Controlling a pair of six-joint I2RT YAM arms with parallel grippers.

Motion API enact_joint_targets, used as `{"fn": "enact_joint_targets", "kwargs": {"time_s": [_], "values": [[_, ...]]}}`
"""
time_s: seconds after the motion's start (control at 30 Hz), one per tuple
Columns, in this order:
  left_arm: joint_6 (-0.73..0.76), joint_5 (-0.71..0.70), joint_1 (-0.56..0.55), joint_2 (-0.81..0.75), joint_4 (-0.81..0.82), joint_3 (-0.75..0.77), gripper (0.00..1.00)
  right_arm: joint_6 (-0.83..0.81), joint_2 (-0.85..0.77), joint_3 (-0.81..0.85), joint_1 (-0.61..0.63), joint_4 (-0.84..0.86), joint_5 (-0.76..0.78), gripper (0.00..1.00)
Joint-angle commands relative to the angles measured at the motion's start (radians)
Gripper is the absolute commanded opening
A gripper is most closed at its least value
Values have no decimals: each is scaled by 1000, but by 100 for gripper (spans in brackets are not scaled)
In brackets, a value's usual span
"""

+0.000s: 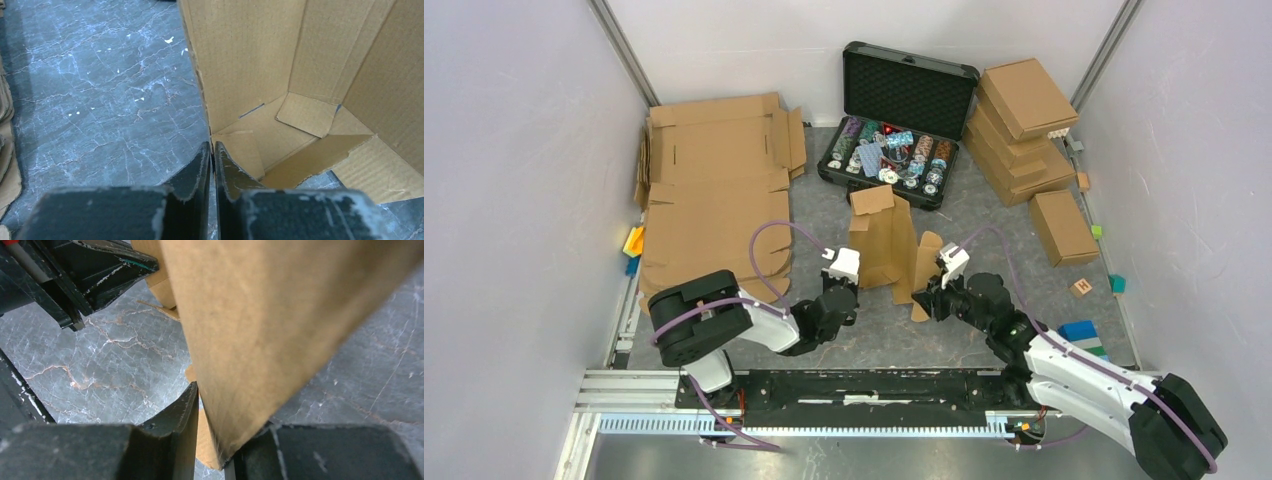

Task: Fold the paper box

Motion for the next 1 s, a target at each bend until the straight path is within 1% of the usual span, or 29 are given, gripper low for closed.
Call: {"fn": "enact_joint_targets", "kwargs": {"time_s": [0.0,0.13,0.27,0.37,0.43,0.53,0.63,0.8,0.87,0.97], "values": [[3,4,-21,-6,-7,12,14,83,-16,-52,8,36,-18,26],[-10,61,-21,-25,-77,27,16,63,-15,-62,10,42,-13,26],[-20,110,-19,-42,-144,58,18,60,6,-79,21,93,-46,26],[-16,146,-19,-42,-172,83,22,66,15,-79,39,116,-48,26],[-17,158,-17,-44,-181,88,31,64,16,-81,46,116,-42,26],[-26,177,-12,-61,-195,79,39,57,15,-78,49,100,-21,26],[-48,198,4,-82,-228,71,49,47,9,-75,49,85,12,25],[-70,299,62,-115,-297,77,54,39,17,-73,49,75,41,25],[-61,328,76,-130,-297,72,58,33,18,-69,49,70,56,25],[-32,409,97,-155,-288,62,65,18,22,-57,49,63,69,25]]}}
